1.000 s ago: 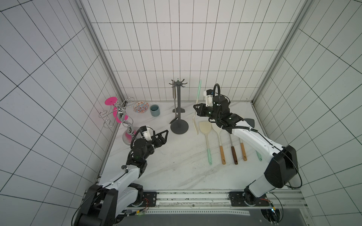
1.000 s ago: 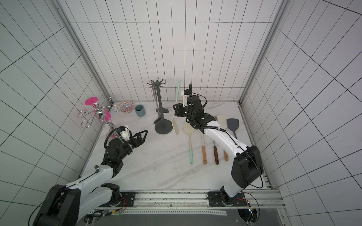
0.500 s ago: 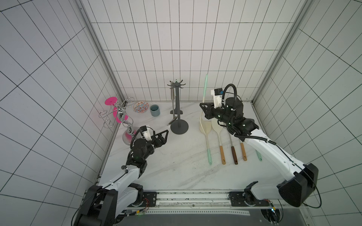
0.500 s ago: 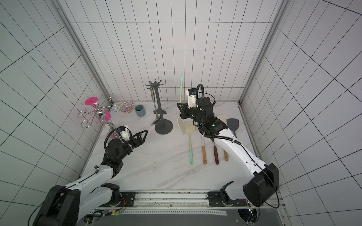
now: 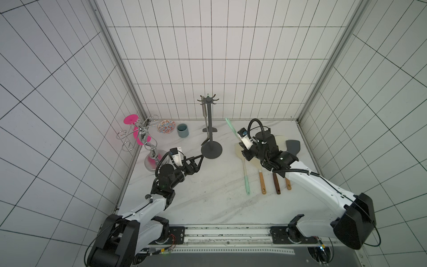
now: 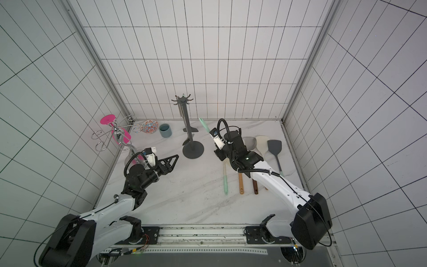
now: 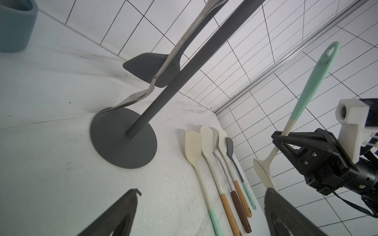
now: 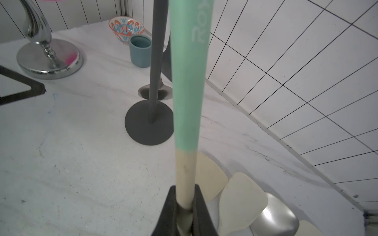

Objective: Take the spatula off the kitchen utensil rack
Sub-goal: Place the spatula at the center of the board.

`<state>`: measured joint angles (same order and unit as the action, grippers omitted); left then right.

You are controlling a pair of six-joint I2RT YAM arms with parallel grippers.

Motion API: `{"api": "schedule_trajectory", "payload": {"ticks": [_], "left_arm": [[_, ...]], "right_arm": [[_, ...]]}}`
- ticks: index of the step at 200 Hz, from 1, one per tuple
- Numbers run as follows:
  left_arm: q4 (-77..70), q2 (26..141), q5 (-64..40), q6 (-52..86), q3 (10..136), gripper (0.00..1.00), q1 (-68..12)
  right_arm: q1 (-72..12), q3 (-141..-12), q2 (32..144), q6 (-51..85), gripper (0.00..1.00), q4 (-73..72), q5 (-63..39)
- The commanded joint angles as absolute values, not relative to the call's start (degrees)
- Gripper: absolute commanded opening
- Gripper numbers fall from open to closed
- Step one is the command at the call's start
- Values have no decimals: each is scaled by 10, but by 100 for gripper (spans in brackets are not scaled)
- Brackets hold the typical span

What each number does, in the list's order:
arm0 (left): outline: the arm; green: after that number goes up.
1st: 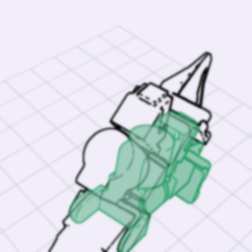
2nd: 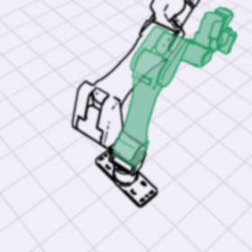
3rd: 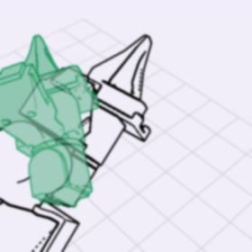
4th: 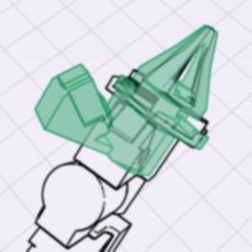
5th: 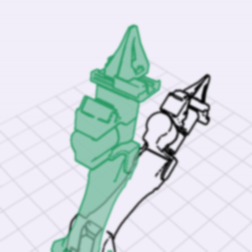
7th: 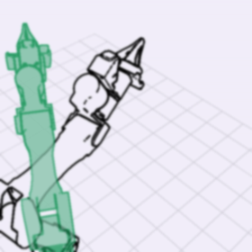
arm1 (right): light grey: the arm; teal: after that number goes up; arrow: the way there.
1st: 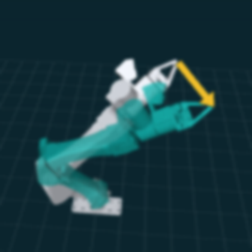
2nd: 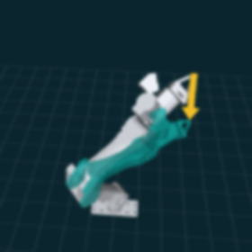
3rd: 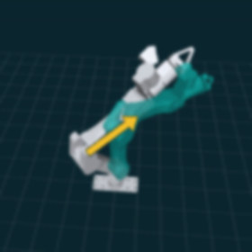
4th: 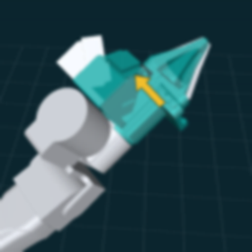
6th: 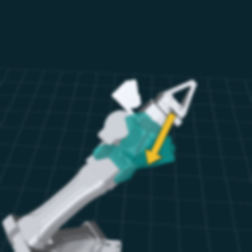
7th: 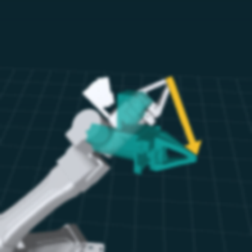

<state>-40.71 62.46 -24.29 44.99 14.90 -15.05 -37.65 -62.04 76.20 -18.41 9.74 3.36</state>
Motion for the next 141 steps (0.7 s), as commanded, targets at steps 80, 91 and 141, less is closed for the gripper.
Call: {"api": "schedule_trajectory", "payload": {"ticks": [80,91,141], "left_arm": [[-483,669,-308,471,177,98,-167],[-504,689,-321,484,179,98,-167],[-620,800,-388,556,196,71,-167]], "right_arm": [[-521,-543,838,-414,0,61,256],[-532,-535,838,-423,0,52,257],[-567,-511,847,-453,0,6,285]]}}
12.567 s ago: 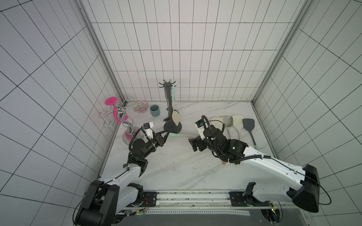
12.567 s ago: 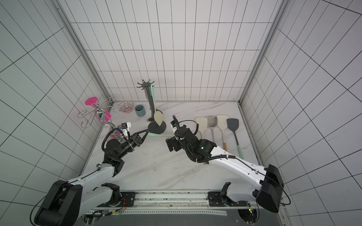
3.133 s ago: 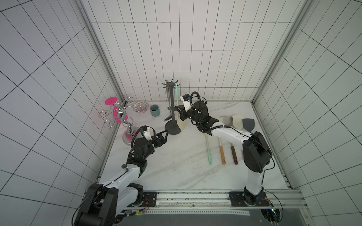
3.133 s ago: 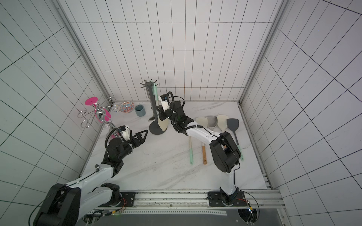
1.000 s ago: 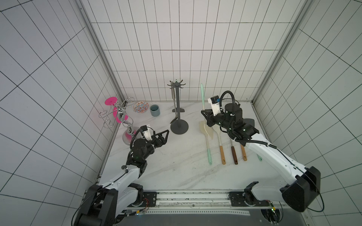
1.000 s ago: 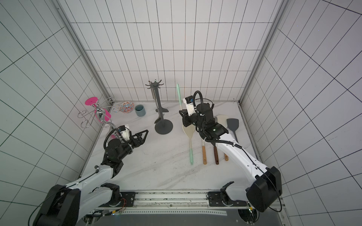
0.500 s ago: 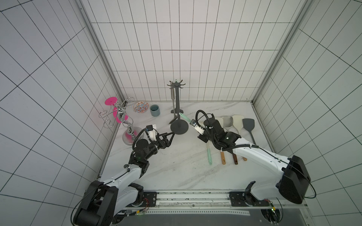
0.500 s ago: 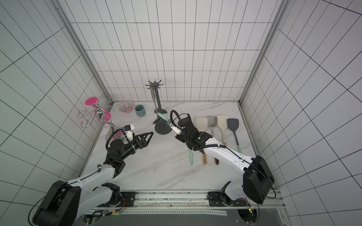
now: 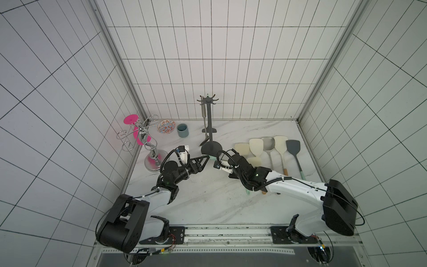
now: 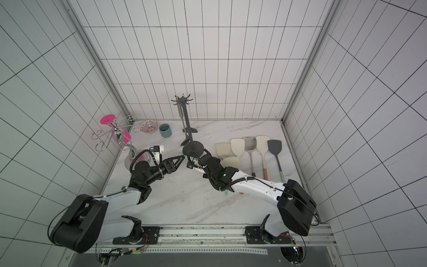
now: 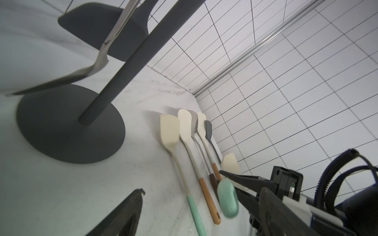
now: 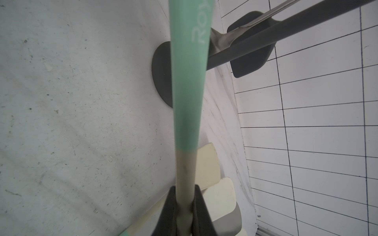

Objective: Take the spatula off the kitchen utensil rack
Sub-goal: Place the spatula at the center of the board.

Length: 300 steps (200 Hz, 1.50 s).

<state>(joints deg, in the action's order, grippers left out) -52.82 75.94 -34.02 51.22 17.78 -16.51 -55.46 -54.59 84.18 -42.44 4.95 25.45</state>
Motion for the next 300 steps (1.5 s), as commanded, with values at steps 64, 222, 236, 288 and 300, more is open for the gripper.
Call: {"api": "schedule_trajectory", "payload": {"ticks": [64,222,236,288,300], "left_arm": [[-740,890,-425,620,204,0,-166],[-763,857,-389,613,173,0,-166],[-759,852,-385,608,170,0,-166],[-739,834,-373,589,164,0,-167],[-737,831,-372,586,163,0,-166]], "right_arm": [[-574,-497,860,-453,0,-35,320],[-540,-540,653,256,99,130,162],[-533,-537,647,383,99,126,156],[-526,-570,690,686,99,135,110],[-526,-583,706,740,100,146,108]]}}
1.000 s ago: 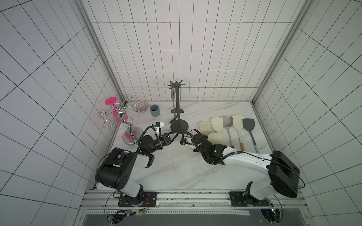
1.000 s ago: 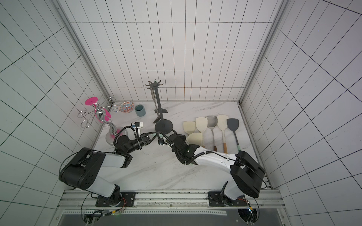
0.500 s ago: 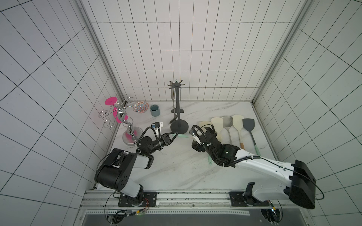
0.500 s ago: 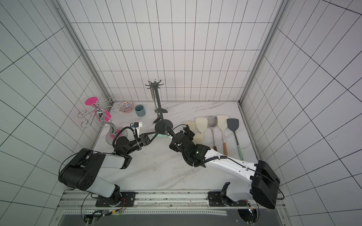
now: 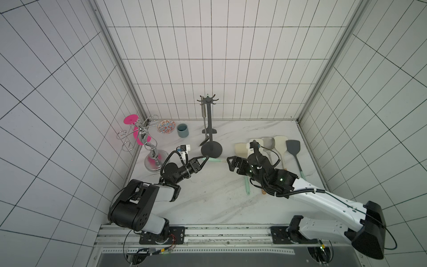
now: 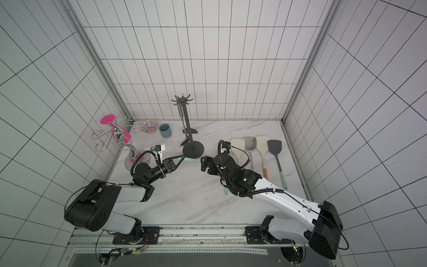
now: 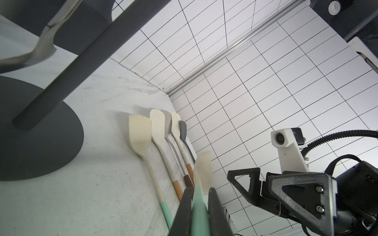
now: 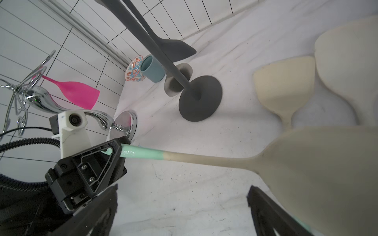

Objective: Take the spatula off the kitchen utensil rack
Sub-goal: Place the spatula at the center of the board.

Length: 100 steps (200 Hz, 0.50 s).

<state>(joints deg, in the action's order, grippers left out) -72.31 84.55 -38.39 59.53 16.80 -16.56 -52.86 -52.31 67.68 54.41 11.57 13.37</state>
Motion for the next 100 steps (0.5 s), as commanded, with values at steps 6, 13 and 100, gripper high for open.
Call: {"api": "schedule_trajectory", "payload": {"ticks": [6,13,100], "left_arm": [[-736,829,-372,585,162,0,-167],[-735,827,-370,583,162,0,-167],[-733,801,-361,568,151,0,-172]], "right_arm": [[-527,-580,712,767,100,136,106],[-527,-578,721,800,98,121,99],[-516,-639,810,1029,84,124,94]]}}
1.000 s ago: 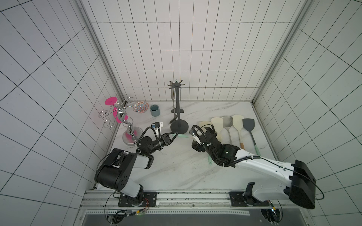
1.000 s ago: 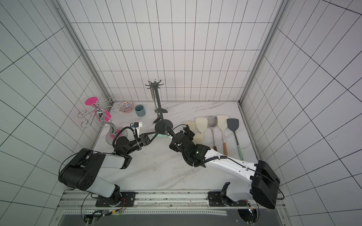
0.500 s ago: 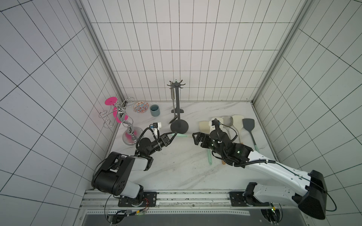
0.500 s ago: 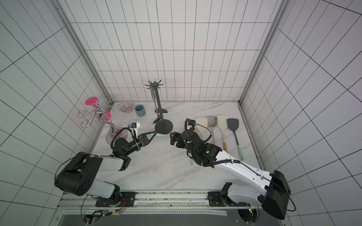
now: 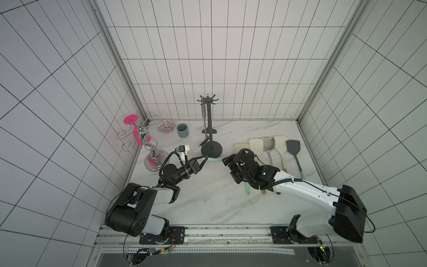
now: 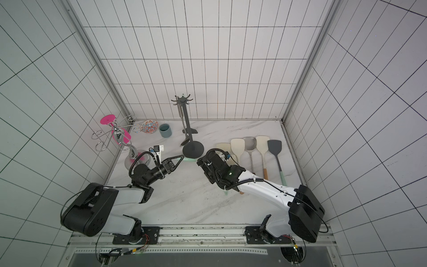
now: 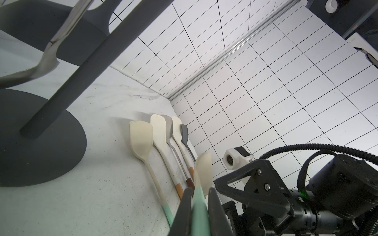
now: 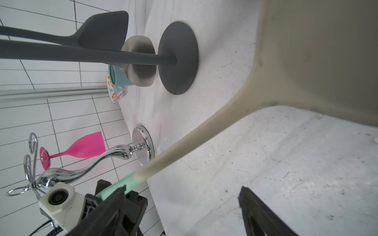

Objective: Take the spatula off the kitchen utensil rack
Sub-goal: Place the spatula at the center of the board.

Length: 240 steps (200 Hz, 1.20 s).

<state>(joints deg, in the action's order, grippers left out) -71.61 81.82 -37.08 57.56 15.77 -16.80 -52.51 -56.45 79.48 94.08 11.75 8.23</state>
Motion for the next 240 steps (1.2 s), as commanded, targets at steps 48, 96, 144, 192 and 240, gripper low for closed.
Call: {"api": "schedule_trajectory", "payload": {"ticks": [48,96,144,192,240], "left_arm": [[-712,778,-352,548,152,0,-188],[-661,743,-337,516,153,0,-196],[-618,719,-332,491,157,34,-202],[-535,682,-291,461,159,82,-202],[-475,652,-247,443,157,88,-202]], "right_arm": [[-503,-673,851,1074,56,130,73],[-499,-698,860,1074,0,156,76],[-486,-711,843,1036,0,200,104],[-475,-738,802,878,0,306,217],[-474,-629,710,461,0,155,175]]}}
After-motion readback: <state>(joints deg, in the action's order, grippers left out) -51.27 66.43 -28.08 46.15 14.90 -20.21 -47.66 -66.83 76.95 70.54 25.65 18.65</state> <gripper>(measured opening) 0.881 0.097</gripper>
